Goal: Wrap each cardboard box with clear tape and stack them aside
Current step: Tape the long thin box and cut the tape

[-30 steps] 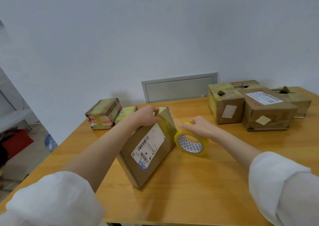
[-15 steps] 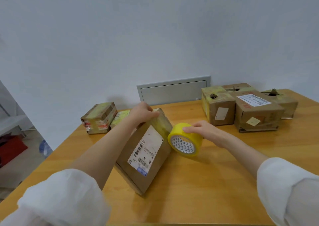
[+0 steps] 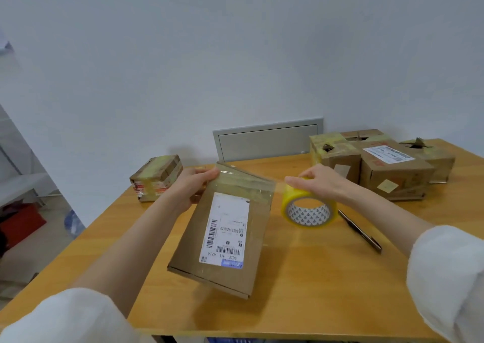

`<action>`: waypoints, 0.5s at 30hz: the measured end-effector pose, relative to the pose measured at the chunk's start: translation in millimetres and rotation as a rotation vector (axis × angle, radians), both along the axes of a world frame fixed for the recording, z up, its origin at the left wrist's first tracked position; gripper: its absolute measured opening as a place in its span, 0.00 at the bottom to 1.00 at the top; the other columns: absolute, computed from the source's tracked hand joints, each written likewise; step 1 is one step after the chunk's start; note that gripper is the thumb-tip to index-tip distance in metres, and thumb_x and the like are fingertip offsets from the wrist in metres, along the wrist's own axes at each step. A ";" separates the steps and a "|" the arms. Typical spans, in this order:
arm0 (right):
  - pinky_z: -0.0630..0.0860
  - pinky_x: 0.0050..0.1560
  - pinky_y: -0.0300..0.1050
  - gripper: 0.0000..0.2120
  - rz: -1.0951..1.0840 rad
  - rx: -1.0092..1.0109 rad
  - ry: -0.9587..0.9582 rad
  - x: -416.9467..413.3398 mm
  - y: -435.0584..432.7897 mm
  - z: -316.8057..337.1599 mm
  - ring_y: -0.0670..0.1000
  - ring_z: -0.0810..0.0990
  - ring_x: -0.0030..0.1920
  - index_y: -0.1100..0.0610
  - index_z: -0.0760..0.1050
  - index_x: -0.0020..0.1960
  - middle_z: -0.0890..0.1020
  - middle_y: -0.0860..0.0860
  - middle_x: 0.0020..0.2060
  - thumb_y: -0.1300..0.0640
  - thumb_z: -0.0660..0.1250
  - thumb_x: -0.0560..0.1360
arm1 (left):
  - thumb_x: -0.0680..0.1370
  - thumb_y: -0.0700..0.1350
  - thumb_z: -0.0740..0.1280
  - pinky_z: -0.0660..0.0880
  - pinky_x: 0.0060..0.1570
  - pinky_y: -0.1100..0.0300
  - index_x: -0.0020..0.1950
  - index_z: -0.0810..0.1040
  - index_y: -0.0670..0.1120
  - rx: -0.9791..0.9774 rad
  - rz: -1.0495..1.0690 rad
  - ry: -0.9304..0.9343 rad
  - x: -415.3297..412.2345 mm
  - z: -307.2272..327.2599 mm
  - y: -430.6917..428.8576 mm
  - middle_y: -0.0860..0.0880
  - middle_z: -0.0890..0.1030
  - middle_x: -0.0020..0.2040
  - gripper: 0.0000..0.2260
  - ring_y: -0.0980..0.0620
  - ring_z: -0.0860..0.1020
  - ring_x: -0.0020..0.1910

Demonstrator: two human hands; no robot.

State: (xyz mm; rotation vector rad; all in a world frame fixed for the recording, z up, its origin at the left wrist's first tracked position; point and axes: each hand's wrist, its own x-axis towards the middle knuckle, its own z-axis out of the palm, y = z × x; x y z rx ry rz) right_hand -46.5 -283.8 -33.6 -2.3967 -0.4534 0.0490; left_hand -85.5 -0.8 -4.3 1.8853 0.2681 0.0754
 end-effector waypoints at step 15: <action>0.69 0.33 0.42 0.28 -0.086 -0.402 -0.043 5.6 46.5 -14.3 0.49 0.74 0.32 0.56 0.78 0.39 0.76 0.47 0.29 0.30 0.61 0.71 | 0.75 0.49 0.71 0.79 0.42 0.54 0.49 0.80 0.40 -0.221 0.081 0.158 -6.2 -39.4 34.6 0.44 0.83 0.43 0.12 0.45 0.81 0.39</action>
